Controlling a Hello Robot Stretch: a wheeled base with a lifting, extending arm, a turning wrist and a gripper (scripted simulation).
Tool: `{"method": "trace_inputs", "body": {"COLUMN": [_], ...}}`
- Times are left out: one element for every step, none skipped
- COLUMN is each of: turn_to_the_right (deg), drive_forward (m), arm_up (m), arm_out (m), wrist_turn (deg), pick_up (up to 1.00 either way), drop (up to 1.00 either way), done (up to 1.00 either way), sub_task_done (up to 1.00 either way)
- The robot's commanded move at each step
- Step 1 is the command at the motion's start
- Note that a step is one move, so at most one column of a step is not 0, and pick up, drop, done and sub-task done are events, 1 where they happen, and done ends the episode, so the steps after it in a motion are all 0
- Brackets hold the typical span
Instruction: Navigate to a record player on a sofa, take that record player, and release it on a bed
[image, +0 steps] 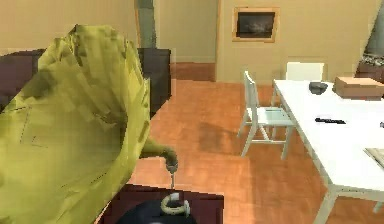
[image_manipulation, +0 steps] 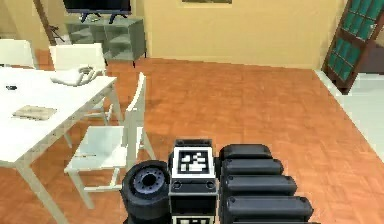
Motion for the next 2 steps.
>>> {"method": "trace_inputs", "body": {"turn_to_the_right": [0.0,0.0], "drive_forward": [1.0,0.65], "arm_up": [0.0,0.0], "arm_out": [0.0,0.0], "wrist_turn": [0.0,0.0], "pick_up": [0.0,0.0], "drop": [0.0,0.0], "done": [0.0,0.0], "sub_task_done": [0.0,0.0]}}
